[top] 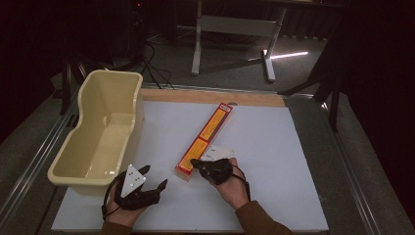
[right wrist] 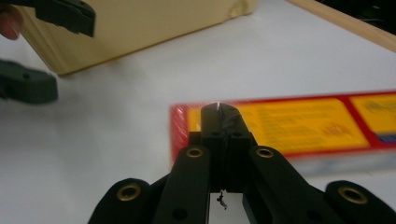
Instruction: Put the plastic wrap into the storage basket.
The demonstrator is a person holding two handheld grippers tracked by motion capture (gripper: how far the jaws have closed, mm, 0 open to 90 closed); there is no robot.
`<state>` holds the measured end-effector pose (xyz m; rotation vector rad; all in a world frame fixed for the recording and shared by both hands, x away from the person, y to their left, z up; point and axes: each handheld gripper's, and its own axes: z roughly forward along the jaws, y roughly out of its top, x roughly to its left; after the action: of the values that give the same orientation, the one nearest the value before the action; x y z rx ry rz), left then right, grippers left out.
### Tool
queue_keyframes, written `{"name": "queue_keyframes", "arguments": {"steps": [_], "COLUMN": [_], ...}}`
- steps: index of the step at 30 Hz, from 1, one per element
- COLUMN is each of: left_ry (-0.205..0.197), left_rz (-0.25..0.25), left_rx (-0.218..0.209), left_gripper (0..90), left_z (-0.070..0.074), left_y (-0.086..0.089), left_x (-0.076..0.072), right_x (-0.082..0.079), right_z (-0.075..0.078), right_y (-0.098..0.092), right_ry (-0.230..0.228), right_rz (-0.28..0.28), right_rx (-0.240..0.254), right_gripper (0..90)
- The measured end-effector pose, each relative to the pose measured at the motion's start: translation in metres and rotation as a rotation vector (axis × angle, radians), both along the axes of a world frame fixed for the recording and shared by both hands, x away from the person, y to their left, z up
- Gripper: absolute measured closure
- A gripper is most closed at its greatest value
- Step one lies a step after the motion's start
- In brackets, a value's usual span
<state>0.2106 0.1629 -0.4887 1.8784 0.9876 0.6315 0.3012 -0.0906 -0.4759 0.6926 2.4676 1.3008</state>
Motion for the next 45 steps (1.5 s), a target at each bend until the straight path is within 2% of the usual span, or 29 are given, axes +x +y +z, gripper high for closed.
{"name": "queue_keyframes", "arguments": {"steps": [1,2,3,4,11,16,19,21,29,33,35,38,41,45], "left_ry": [0.0,0.001,0.001,0.0,-0.004,-0.006,-0.006,-0.004,-0.006,-0.007,-0.007,-0.01,-0.009,-0.009], "left_rz": [0.0,-0.006,-0.006,-0.01,-0.018,-0.024,-0.028,-0.031,-0.036,-0.033,-0.032,-0.032,-0.034,-0.036], "left_rx": [0.0,-0.001,-0.001,0.0,-0.003,0.0,-0.001,0.002,0.0,0.0,-0.004,-0.006,-0.004,-0.001], "left_gripper": [26.5,26.5,26.5,26.5,26.5,26.5,26.5,26.5,26.5,26.5,26.5,26.5,26.5,26.5], "left_z": [0.0,0.0,0.0,-0.001,-0.001,-0.001,-0.001,-0.001,-0.002,-0.002,-0.002,-0.002,-0.002,-0.002], "left_y": [0.0,-0.001,-0.001,-0.002,-0.003,-0.004,-0.005,-0.005,-0.007,-0.006,-0.006,-0.007,-0.007,-0.008], "left_x": [0.0,0.0,0.0,0.0,-0.001,-0.001,-0.001,-0.001,-0.002,-0.002,-0.002,-0.002,-0.002,-0.002], "right_x": [0.0,0.001,0.001,0.001,0.007,0.013,0.015,0.016,0.018,0.015,0.013,0.01,0.007,0.002], "right_z": [0.0,-0.001,-0.001,-0.003,-0.012,-0.015,-0.019,-0.021,-0.017,-0.015,-0.014,-0.011,-0.011,-0.01], "right_y": [0.0,0.013,0.013,0.023,0.058,0.074,0.079,0.081,0.08,0.072,0.069,0.056,0.048,0.027], "right_ry": [0.0,0.005,0.005,0.004,0.021,0.022,0.04,0.036,0.075,0.074,0.079,0.106,0.113,0.141], "right_rz": [0.0,0.015,0.015,0.026,0.046,0.038,0.04,0.035,0.013,0.012,0.011,0.008,0.001,-0.033], "right_rx": [0.0,-0.01,-0.01,-0.022,-0.074,-0.122,-0.146,-0.173,-0.212,-0.256,-0.261,-0.288,-0.293,-0.3], "right_gripper": [89.7,89.7,89.7,89.7,89.7,89.7,89.6,89.7,89.8,89.8,89.8,89.8,89.8,89.8]}}
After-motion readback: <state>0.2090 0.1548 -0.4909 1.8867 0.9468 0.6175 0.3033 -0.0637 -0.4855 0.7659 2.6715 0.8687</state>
